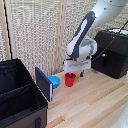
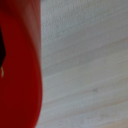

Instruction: Please find the red cup among the items before you. Carefully move your gripper towards it and gently hold it. Locate the front section of the organizer in front of you. Transfer the red cup above the front section and let go, placing it within that section.

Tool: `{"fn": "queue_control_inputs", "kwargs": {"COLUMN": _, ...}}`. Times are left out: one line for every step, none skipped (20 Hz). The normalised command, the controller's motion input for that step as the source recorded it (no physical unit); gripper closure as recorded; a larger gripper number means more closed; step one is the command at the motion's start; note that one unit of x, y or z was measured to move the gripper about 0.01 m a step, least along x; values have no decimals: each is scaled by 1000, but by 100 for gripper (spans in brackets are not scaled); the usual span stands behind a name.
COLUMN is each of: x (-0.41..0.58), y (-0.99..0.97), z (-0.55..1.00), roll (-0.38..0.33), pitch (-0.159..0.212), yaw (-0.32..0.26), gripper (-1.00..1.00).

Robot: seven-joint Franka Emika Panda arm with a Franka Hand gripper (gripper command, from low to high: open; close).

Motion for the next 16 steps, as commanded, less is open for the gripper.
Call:
{"fn": "queue_control_inputs", "kwargs": {"x": 0, "y": 0, "z": -74, "roll": -10, "pitch": 23, "yaw": 0, "gripper": 100}}
{"fn": "queue_control_inputs", "kwargs": {"x": 0, "y": 0, "z": -49, "roll": -2, "pitch": 30, "yaw": 0, "gripper": 100}}
{"fn": "queue_control_inputs", "kwargs": {"x": 0, "y": 0, "z": -31, "roll": -2, "pitch": 20, "yaw": 0, "gripper": 100}}
{"fn": "queue_control_inputs", "kwargs": {"x": 0, "y": 0, "z": -40, "roll": -4, "pitch": 3, "yaw": 0, "gripper": 100}}
{"fn": "queue_control_inputs", "kwargs": {"x": 0, "y": 0, "z": -46, "roll": -4, "pitch": 0, "yaw": 0, "gripper": 100}}
{"fn": "queue_control_inputs", "kwargs": {"x": 23, "y": 0, "z": -23, "roll": 0, "pitch": 0, "yaw": 0, "gripper": 100}}
{"fn": "queue_control_inputs", "kwargs": {"x": 89, "y": 0, "z": -11, "roll": 0, "pitch": 0, "yaw": 0, "gripper": 100}}
{"fn": "queue_control_inputs", "kwargs": {"x": 106, "y": 0, "z": 0, "roll": -8, "pitch": 0, "yaw": 0, "gripper": 100}}
{"fn": "queue_control_inputs", "kwargs": {"x": 49, "y": 0, "z": 0, "roll": -2, "pitch": 0, "yaw": 0, "gripper": 100}}
{"fn": "queue_control_inputs", "kwargs": {"x": 26, "y": 0, "z": -6, "roll": -6, "pitch": 8, "yaw": 5, "gripper": 100}}
{"fn": "queue_control_inputs", "kwargs": {"x": 3, "y": 0, "z": -26, "roll": -15, "pitch": 14, "yaw": 5, "gripper": 100}}
{"fn": "queue_control_inputs", "kwargs": {"x": 0, "y": 0, "z": -29, "roll": -32, "pitch": 3, "yaw": 5, "gripper": 100}}
{"fn": "queue_control_inputs", "kwargs": {"x": 0, "y": 0, "z": -34, "roll": -43, "pitch": 0, "yaw": 0, "gripper": 100}}
{"fn": "queue_control_inputs", "kwargs": {"x": 0, "y": -23, "z": 0, "roll": -43, "pitch": 0, "yaw": 0, "gripper": 100}}
{"fn": "queue_control_inputs", "kwargs": {"x": 0, "y": -11, "z": 0, "roll": -52, "pitch": -6, "yaw": 0, "gripper": 100}}
{"fn": "queue_control_inputs", "kwargs": {"x": 40, "y": 0, "z": 66, "roll": -40, "pitch": 0, "yaw": 0, "gripper": 100}}
